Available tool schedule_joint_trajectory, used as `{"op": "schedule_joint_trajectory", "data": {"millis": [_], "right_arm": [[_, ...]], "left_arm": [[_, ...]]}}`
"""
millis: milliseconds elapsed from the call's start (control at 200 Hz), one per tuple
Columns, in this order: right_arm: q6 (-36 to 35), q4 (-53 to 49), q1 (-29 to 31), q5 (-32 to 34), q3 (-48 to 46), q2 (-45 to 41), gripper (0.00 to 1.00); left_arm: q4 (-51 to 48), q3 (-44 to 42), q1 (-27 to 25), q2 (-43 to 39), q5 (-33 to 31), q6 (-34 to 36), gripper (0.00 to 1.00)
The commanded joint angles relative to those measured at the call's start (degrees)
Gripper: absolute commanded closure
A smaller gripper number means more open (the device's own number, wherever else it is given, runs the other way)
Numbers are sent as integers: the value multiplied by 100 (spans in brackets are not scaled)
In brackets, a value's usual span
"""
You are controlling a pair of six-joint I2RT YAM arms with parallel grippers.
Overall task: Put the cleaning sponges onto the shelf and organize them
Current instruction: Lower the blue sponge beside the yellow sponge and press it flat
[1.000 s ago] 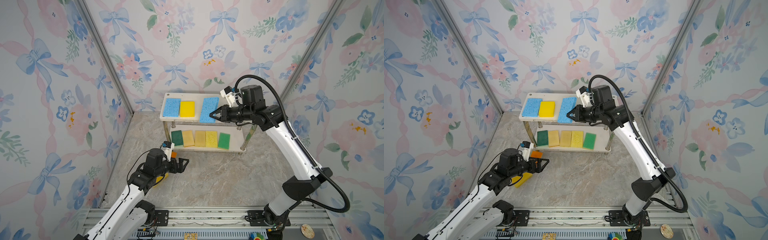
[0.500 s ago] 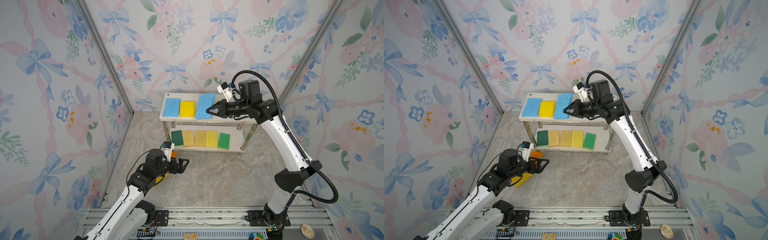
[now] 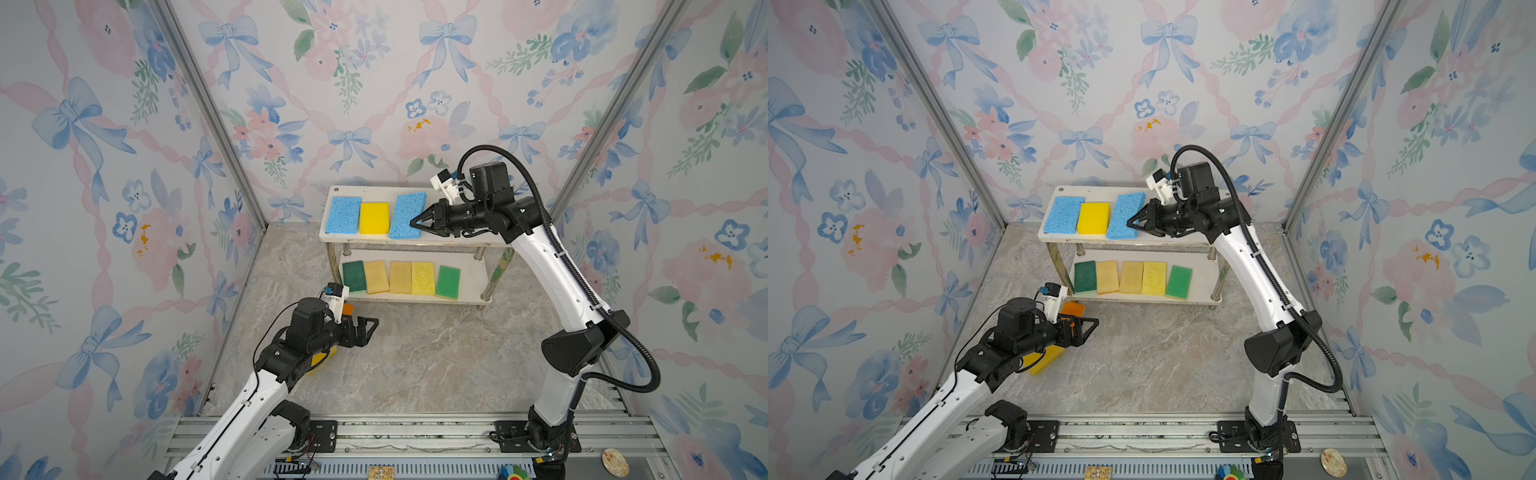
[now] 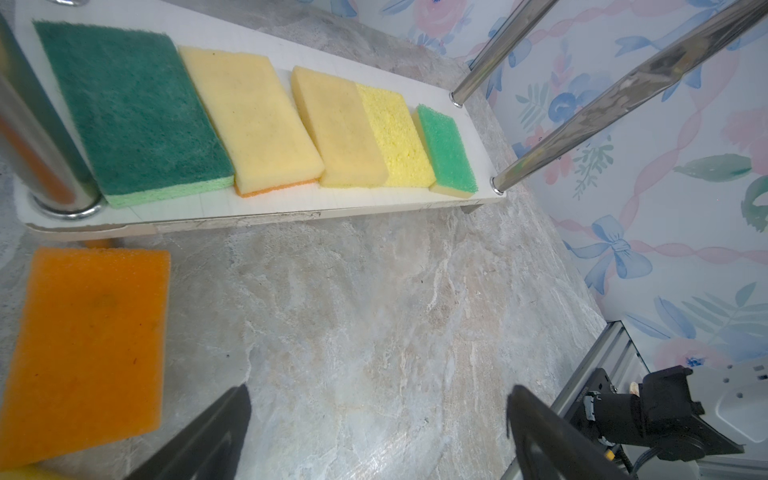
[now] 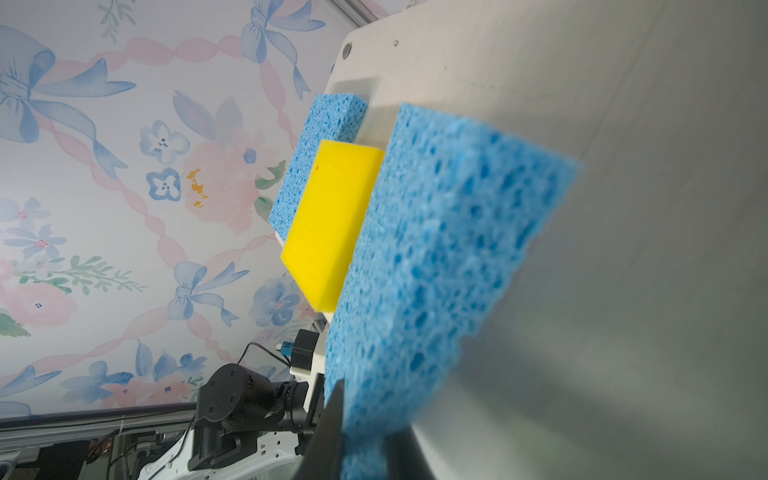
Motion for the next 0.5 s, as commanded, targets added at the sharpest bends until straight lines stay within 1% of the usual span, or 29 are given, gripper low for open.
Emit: {"op": "schedule_joint_trajectory", "data": {"millis": [0,130,230,270,330,445,495], "right_arm": [[128,140,-67,-172,238,163,82],[100,-1,-62,-224,460,323,81],[73,-98,-64,-244,558,389,77],[56,-134,-65,-244,585,415,74],[25,-192,-68,-215,624,434,66],[-53,-287,-70,-127,666,442,59],[-118,-382,-71,-39,730,450,53]], "left_arm": [[80,-62,18,8,70,121,2],[80,-67,20,28,83,123,2],[80,-67,20,39,87,121,2],[80,-67,22,53,92,121,2],[85,-67,21,64,93,121,2],[82,-67,22,73,100,123,2],[82,-60,18,68,101,127,2]]}}
